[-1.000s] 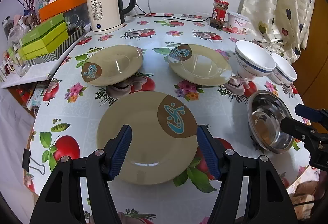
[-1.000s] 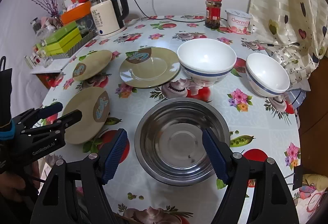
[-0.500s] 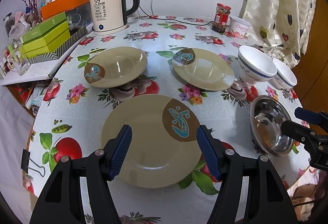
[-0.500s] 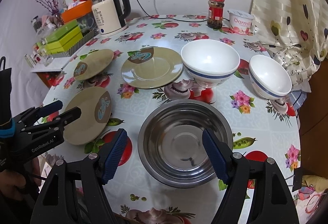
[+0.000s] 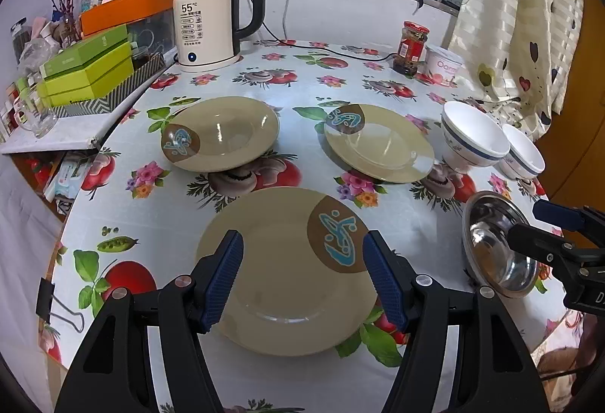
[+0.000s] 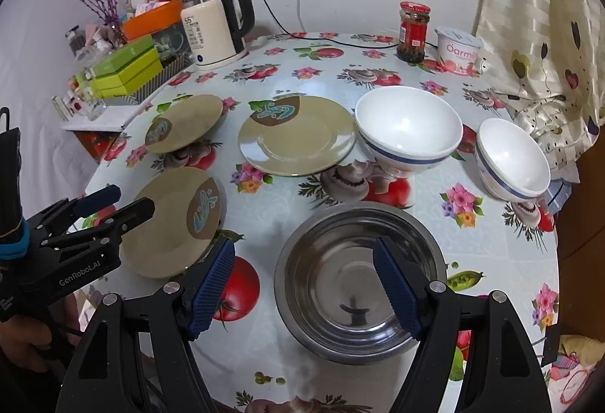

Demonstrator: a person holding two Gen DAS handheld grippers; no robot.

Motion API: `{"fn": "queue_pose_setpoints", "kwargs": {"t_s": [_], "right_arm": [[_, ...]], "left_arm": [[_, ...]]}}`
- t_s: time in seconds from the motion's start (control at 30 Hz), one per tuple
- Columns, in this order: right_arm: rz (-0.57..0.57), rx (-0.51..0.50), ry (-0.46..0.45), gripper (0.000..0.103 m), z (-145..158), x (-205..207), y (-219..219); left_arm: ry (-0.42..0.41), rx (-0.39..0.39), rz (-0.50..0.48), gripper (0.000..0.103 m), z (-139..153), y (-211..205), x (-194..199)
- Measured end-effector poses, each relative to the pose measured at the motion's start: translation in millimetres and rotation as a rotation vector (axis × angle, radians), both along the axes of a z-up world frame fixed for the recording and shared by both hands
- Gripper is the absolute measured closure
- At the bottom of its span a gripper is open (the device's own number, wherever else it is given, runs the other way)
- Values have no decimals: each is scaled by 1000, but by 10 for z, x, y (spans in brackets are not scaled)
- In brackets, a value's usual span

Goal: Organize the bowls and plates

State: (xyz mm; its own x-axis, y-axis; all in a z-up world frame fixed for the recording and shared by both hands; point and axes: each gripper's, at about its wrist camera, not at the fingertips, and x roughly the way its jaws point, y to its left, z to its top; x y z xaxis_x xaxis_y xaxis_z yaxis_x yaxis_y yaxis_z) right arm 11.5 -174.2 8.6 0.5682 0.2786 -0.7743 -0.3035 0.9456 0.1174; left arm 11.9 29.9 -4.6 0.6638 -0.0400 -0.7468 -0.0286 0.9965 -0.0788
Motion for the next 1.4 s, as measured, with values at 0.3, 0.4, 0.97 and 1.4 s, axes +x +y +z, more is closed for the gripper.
{"fn": "queue_pose_setpoints", "kwargs": {"t_s": [0.3,0.4,0.97,1.4], "right_arm": [[32,-7,8,27,-7,76,111],[49,-2,10,27,-4,101,156],[96,8,8,27,65,198,353],[113,-1,9,27,81,222,489]], "left_arm": [[14,10,8,37,-45,59,54],[17,11,9,37,-56,69,70],[-2,15,42,37,-17,206,94],[-15,11,55,37,9,285,113]]}}
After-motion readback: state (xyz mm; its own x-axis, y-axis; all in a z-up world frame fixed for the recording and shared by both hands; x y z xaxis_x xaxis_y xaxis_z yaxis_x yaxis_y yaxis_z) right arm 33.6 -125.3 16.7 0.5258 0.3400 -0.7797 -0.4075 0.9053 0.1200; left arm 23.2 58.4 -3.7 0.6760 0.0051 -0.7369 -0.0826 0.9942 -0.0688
